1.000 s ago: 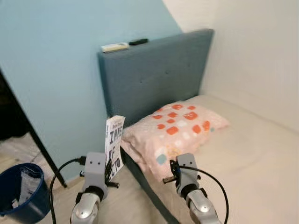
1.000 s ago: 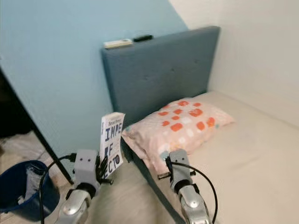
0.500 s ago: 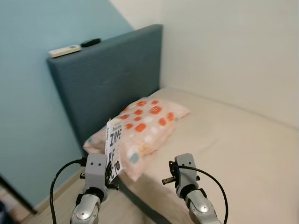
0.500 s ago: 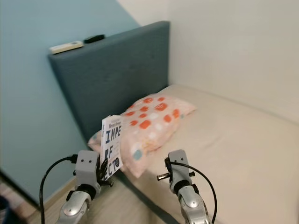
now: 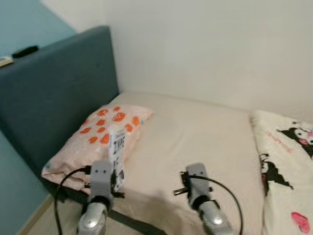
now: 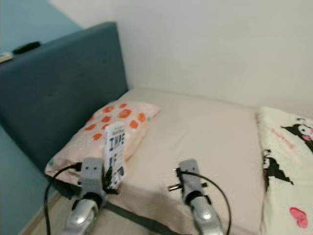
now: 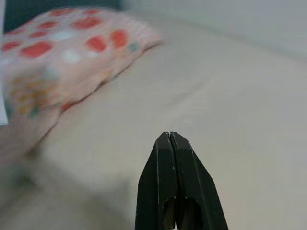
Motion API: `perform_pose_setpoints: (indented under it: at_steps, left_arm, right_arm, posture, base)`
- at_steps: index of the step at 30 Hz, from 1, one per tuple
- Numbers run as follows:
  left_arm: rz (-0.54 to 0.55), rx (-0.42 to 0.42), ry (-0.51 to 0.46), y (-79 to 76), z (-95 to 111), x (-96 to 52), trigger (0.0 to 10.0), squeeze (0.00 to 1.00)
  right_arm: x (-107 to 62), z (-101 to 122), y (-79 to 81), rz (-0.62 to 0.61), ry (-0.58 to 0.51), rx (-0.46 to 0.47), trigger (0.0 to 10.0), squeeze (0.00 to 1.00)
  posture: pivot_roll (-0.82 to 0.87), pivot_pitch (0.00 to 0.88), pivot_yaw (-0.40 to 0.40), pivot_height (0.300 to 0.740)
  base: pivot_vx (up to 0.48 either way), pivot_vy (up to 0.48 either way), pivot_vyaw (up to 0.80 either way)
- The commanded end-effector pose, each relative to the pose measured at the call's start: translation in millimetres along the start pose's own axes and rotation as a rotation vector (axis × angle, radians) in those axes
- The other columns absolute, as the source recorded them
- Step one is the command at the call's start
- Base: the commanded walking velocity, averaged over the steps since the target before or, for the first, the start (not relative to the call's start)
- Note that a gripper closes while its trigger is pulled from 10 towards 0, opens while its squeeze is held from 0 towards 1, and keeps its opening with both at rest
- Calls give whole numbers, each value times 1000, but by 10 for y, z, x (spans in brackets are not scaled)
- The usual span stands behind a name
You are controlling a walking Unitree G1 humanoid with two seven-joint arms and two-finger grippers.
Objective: Clean up the room
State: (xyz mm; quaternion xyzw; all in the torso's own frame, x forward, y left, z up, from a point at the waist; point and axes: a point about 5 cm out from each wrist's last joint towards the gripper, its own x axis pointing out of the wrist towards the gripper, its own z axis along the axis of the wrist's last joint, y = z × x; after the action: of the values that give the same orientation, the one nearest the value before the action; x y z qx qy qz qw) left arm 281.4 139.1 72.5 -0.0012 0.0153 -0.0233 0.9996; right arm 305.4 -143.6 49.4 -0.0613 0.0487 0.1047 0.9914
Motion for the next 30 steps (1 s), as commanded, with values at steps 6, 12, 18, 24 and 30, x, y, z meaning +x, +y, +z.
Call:
perform_pose_setpoints:
  at_steps: [6,12,18,24,30]
  left_arm:
    - [24,-18,-11,4,-3,-20,10000,0]
    - [32,-17,-12,23,-3,-13,10000,0]
    - [39,-15,-14,43,6,3,10000,0]
    - [41,-13,-16,47,12,7,10000,0]
    - [52,-28,-16,53,15,6,10000,0]
  right_arm:
    - [-21,-52,39,22,26,13,10000,0]
    - [-21,-51,46,18,27,17,10000,0]
    - [-20,-51,49,12,28,23,10000,0]
    - [-22,-53,48,9,27,28,10000,0]
    - [-22,-68,77,29,40,-9,10000,0]
  posture:
    - [-60,104,-19,740]
    - [-57,105,-7,740]
    - [-56,105,0,740]
    - [-57,105,5,740]
    - [-57,106,5,740]
  base:
    - [0,0,-800]
    - [0,0,-800]
    - [0,0,-800]
    - [0,0,-768]
    - [0,0,-101]
